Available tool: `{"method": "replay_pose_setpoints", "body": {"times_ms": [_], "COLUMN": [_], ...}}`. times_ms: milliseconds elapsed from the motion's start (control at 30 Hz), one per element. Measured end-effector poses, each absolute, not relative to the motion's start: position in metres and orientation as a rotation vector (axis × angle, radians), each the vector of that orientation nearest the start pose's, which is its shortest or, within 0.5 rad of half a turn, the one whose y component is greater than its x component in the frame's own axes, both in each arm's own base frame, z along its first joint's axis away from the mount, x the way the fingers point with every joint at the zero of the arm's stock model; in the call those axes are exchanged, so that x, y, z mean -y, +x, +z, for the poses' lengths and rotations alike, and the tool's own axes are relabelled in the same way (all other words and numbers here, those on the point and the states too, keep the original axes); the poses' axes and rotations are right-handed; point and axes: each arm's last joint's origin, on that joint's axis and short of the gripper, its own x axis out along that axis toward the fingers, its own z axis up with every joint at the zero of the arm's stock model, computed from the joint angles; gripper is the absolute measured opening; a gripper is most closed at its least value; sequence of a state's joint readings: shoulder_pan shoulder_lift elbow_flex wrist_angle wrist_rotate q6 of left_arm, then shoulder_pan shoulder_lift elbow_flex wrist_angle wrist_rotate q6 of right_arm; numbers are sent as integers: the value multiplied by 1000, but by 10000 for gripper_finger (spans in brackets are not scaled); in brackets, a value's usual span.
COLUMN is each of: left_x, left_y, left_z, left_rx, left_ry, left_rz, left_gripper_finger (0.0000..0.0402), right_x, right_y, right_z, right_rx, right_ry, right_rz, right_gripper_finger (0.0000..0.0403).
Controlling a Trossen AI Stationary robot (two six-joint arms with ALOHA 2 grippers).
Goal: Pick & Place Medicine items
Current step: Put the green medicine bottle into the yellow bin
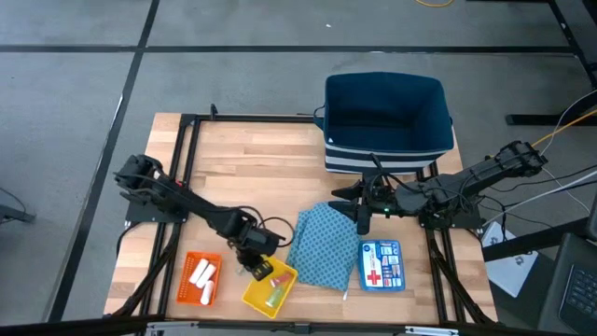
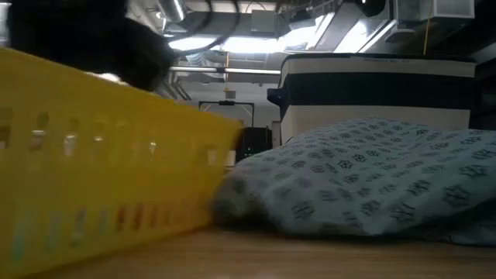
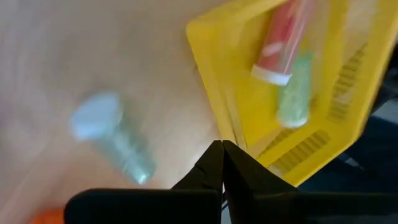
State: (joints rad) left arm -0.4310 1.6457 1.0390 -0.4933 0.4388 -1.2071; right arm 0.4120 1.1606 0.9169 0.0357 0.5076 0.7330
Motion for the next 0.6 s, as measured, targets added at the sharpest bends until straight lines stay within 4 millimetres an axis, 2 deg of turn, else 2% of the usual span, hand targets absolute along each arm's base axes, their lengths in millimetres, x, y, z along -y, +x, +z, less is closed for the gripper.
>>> {"method": "replay_pose_setpoints", "body": {"times_ms": [133, 233, 600], "left_x": [135, 127, 119], "left_y": [301, 306, 290], "left_z": [196, 197, 204], "left_rx": [-1400, -1386, -1510], "left_ry": [-1008, -1008, -1024], "left_rz": [-6, -11, 29], "left_gripper_finger": [3, 3, 10], "right_x": [-90, -90, -91], "right_y": [242, 242, 242], "right_z": [325, 325, 325], "right_rx": [-142, -144, -154], "right_ry": [638, 638, 637], "right_rz": [-158, -155, -130], "right_gripper_finger": [231, 231, 231]}}
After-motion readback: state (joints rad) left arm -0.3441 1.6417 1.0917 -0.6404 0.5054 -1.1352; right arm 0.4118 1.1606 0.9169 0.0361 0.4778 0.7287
